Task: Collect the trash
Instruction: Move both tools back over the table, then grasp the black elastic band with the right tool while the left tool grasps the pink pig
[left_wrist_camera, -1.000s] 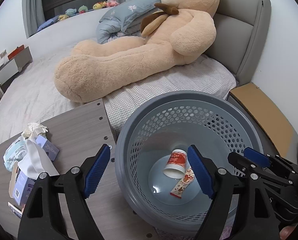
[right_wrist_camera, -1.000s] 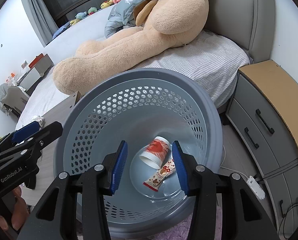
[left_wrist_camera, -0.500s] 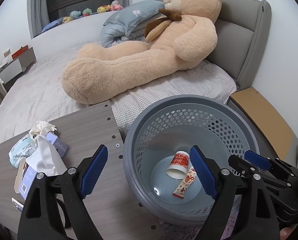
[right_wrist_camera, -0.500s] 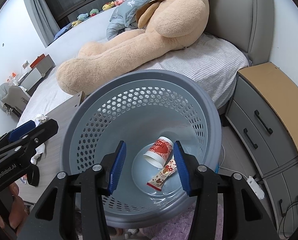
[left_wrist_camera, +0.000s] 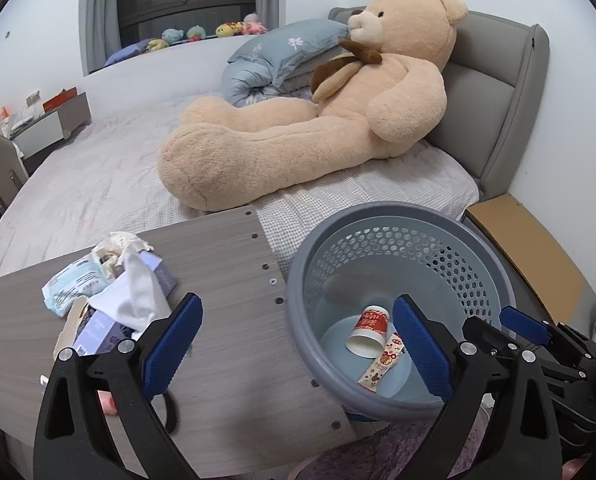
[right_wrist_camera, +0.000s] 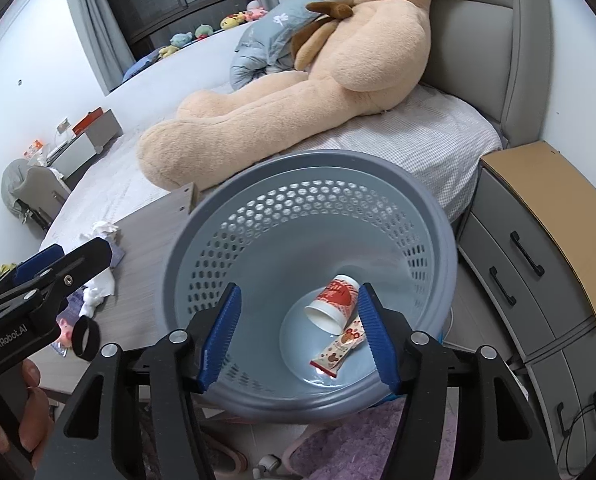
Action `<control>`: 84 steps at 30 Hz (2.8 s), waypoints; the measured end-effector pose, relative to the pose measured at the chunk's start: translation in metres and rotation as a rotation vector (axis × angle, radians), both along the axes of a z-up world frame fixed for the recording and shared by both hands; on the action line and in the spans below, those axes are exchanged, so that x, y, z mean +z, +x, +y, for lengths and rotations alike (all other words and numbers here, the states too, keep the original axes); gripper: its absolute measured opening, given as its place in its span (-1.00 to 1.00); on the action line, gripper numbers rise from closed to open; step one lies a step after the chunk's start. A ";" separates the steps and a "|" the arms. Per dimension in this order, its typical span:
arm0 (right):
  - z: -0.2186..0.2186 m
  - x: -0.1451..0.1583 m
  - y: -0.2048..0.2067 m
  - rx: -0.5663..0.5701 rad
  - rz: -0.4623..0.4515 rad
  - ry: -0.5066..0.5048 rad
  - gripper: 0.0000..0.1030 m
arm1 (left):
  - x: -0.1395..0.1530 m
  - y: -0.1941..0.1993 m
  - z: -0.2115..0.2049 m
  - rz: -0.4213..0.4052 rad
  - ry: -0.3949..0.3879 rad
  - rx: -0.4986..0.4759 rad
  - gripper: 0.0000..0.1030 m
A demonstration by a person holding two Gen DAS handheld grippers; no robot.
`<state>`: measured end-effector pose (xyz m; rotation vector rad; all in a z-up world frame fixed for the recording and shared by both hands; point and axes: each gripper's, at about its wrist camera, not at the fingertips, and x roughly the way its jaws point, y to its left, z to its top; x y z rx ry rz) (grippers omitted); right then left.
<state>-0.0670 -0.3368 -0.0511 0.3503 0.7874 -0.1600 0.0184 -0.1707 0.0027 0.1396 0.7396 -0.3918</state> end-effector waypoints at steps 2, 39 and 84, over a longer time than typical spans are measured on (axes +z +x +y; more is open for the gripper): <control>0.007 0.001 -0.001 0.011 -0.003 -0.004 0.18 | 0.001 -0.002 0.009 -0.003 -0.003 0.012 0.85; 0.219 -0.017 0.043 0.517 0.055 -0.059 0.23 | -0.040 -0.028 0.253 0.039 0.026 0.454 0.85; 0.240 -0.034 0.061 0.505 0.056 -0.159 -0.80 | -0.064 -0.021 0.239 0.111 -0.020 0.388 0.85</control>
